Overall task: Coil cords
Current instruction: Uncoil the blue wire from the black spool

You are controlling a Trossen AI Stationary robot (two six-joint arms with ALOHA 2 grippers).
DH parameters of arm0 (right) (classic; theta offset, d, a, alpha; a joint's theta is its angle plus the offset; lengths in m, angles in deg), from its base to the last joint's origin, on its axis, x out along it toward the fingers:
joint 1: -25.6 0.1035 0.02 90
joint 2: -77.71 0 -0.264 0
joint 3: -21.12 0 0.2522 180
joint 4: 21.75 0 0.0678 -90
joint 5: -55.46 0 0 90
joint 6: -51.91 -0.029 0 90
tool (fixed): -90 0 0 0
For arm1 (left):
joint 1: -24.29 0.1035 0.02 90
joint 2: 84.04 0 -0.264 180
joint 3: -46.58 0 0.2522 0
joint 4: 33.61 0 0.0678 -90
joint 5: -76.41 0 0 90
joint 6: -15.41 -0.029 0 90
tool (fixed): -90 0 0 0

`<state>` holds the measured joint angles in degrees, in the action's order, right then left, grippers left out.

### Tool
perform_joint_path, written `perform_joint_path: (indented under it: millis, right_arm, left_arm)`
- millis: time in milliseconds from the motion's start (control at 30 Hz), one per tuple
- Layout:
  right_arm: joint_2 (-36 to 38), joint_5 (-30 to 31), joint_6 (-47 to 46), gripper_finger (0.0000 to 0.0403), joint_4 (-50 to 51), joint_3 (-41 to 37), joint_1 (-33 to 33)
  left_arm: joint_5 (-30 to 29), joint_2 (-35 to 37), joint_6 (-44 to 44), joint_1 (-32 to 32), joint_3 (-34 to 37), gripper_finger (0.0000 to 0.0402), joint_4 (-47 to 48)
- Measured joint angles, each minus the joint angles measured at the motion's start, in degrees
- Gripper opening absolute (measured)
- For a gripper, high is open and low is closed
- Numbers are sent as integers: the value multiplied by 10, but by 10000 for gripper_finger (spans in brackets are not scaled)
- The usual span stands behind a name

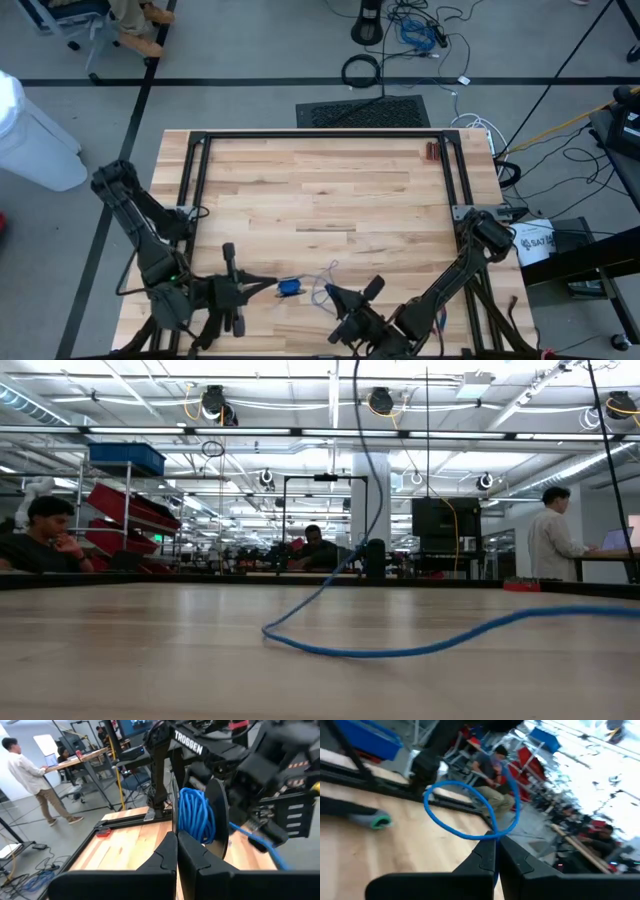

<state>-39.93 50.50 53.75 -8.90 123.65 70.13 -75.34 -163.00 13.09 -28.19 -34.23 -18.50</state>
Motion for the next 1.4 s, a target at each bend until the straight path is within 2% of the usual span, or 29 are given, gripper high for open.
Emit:
perform_joint_path:
  millis: [167,333,500,567,733,1067,1200,1333,1400]
  right_arm:
    - [0,-94,-119,0,112,0,-20]
    - [0,-213,-206,0,206,0,-42]
    - [0,-342,-233,5,226,0,-56]
    - [0,-372,-233,11,222,0,-56]
    - [3,-390,-228,30,222,0,-54]
    - [60,-392,-233,72,218,-1,-40]
    - [67,-445,-250,94,200,-1,-35]
    - [66,-429,-216,114,141,0,-35]
    - [66,-396,-191,124,107,0,-36]
  left_arm:
    - [0,13,0,-17,0,1,1]
    - [-20,15,-14,-30,0,1,1]
    - [-43,15,-17,-35,0,1,3]
    - [-44,15,-21,-35,0,1,2]
    - [-45,15,-25,-35,0,1,2]
    - [-47,14,-25,-35,0,1,5]
    - [-47,14,-24,-34,0,1,5]
    - [-47,14,-21,-34,0,1,5]
    - [-47,14,-11,-32,0,1,7]
